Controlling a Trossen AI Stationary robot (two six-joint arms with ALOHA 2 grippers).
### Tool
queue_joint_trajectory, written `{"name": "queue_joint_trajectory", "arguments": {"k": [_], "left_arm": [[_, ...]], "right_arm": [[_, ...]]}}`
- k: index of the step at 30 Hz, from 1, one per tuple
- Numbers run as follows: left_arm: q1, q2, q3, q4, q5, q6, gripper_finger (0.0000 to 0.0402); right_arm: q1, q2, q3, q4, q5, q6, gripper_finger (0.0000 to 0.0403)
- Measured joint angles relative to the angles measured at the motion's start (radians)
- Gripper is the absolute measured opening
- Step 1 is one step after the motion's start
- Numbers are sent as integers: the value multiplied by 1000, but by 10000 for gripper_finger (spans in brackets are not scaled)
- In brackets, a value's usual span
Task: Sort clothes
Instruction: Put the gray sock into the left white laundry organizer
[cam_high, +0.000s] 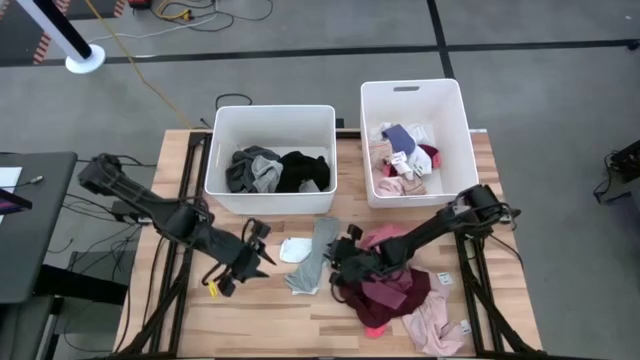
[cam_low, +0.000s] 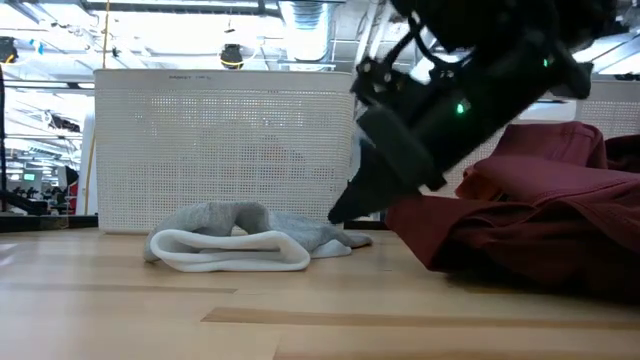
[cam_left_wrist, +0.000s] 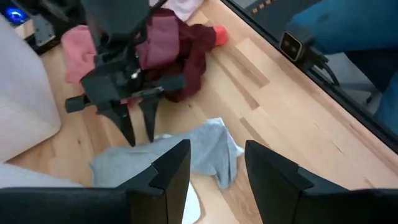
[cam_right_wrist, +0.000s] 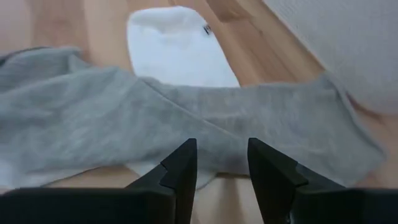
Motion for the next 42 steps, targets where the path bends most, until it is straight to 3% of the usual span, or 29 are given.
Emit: {"name": "queue_joint_trajectory", "arguments": {"k": [18, 30, 36, 42], "left_arm": [[-30, 36, -67, 83, -15, -39, 148], [-52, 36, -67, 82, -11, -50, 148], [-52, 36, -67, 81, -11, -56, 148], [-52, 36, -67, 80, -11, -57, 148]], "right_arm": [[-19, 9, 1, -31, 24, 81, 148], [61, 9, 1, 98, 31, -175, 148], [71, 9, 1, 253, -10, -309, 148], [69, 9, 1, 288, -44, -336, 149]]}}
